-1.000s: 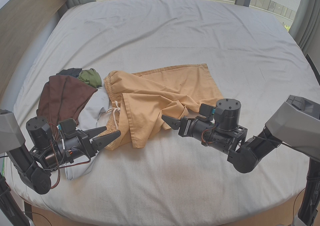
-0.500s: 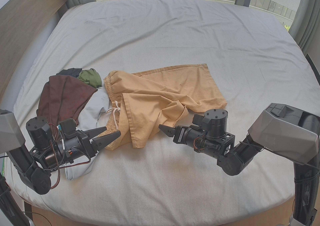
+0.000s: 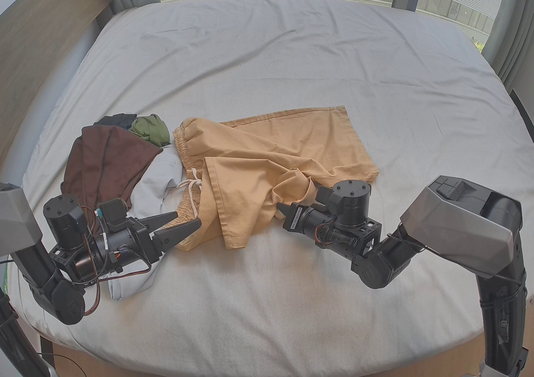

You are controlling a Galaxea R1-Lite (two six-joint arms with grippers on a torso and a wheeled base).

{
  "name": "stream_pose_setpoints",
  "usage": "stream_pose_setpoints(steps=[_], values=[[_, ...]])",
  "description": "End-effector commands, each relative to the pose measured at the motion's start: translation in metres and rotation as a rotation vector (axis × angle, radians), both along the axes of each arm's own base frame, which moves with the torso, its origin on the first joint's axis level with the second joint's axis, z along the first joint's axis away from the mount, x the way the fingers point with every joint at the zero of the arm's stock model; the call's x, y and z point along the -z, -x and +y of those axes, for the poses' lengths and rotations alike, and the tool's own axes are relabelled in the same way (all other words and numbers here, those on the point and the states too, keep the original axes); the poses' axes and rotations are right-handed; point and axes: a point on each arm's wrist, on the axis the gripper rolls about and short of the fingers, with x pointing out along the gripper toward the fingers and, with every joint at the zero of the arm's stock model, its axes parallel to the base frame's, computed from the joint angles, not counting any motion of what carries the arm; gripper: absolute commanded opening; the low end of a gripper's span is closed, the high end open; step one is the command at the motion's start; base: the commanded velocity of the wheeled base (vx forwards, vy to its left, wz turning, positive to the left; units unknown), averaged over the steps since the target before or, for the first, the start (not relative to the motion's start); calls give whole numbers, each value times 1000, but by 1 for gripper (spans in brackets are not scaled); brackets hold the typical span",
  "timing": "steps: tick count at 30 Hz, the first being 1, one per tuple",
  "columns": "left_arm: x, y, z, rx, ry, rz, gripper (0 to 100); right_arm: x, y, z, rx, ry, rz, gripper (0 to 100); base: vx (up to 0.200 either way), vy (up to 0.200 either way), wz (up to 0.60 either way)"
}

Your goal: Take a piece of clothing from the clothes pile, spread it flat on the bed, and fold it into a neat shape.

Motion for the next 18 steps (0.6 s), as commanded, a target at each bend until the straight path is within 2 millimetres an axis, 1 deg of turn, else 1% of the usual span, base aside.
stream_pose_setpoints(steps=[1, 6, 10, 14, 15, 16, 18], values=[[1, 0, 0, 0, -1, 4, 100, 4, 0, 2, -2, -5, 5, 0, 0, 0, 0], [2, 0, 0, 1, -1, 7, 100, 1, 2, 4, 8, -24, -7, 0, 0, 0, 0], [1, 0, 0, 1, -1, 6, 100, -2, 9, -1, 11, -21, -4, 0, 0, 0, 0], [1, 0, 0, 1, -1, 6, 100, -28, 22, -12, 15, -38, -18, 0, 0, 0, 0], [1, 0, 0, 1, -1, 4, 100, -31, 22, -13, 17, -42, -21, 0, 0, 0, 0], [1, 0, -1, 3, -1, 4, 100, -41, 25, -16, 21, -61, -26, 0, 0, 0, 0], [1, 0, -2, 6, -1, 3, 100, -51, 26, -22, 33, -84, -32, 0, 0, 0, 0]])
